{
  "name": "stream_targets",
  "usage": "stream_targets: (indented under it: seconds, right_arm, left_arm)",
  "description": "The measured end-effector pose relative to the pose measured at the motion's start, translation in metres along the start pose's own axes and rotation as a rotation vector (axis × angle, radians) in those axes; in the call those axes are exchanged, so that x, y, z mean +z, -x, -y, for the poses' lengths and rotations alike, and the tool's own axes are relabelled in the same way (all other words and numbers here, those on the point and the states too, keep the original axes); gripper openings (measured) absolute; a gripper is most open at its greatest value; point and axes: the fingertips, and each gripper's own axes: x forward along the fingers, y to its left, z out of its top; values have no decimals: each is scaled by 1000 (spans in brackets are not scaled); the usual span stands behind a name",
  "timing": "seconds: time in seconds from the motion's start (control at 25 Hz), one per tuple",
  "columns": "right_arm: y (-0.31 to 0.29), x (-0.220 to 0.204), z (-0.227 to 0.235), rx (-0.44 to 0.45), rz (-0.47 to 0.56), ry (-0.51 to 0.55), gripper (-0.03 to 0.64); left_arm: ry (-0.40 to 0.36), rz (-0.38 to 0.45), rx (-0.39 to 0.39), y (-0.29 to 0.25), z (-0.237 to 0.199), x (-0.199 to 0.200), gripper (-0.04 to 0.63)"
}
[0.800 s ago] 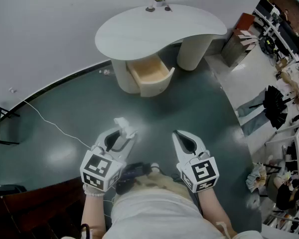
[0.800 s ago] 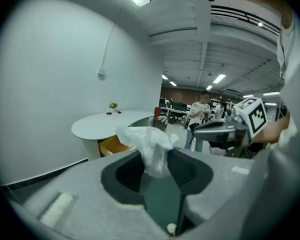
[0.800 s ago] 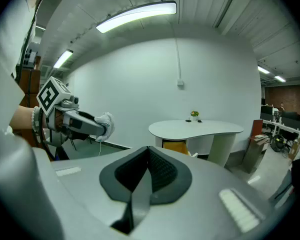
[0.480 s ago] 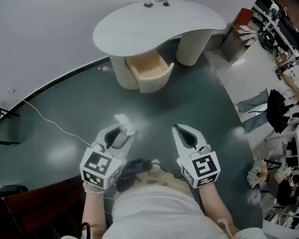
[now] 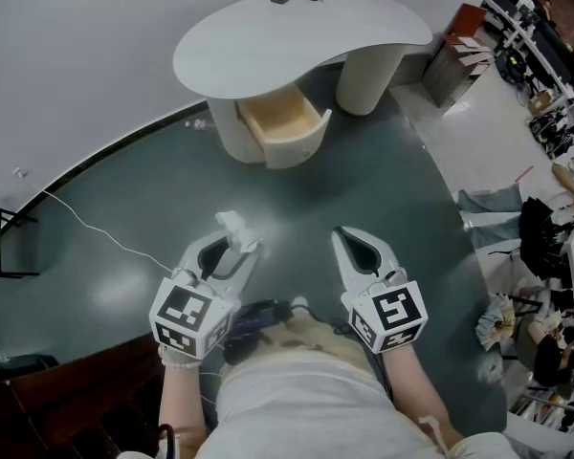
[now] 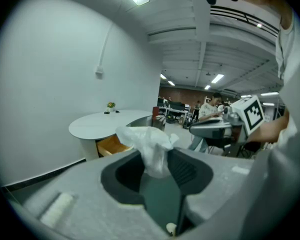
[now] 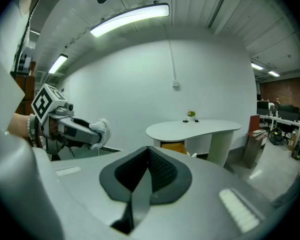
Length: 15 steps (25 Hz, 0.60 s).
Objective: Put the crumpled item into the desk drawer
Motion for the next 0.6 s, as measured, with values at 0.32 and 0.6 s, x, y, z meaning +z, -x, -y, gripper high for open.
stream_targets:
  seconds: [0.32, 0.6]
  right_arm:
    - [3, -6, 2, 17, -13, 8, 5]
    - [9, -8, 13, 41, -12, 14, 5]
  left_arm:
    - [12, -7, 22, -4, 2, -4, 141]
    - [15, 10, 46, -9, 8, 2, 141]
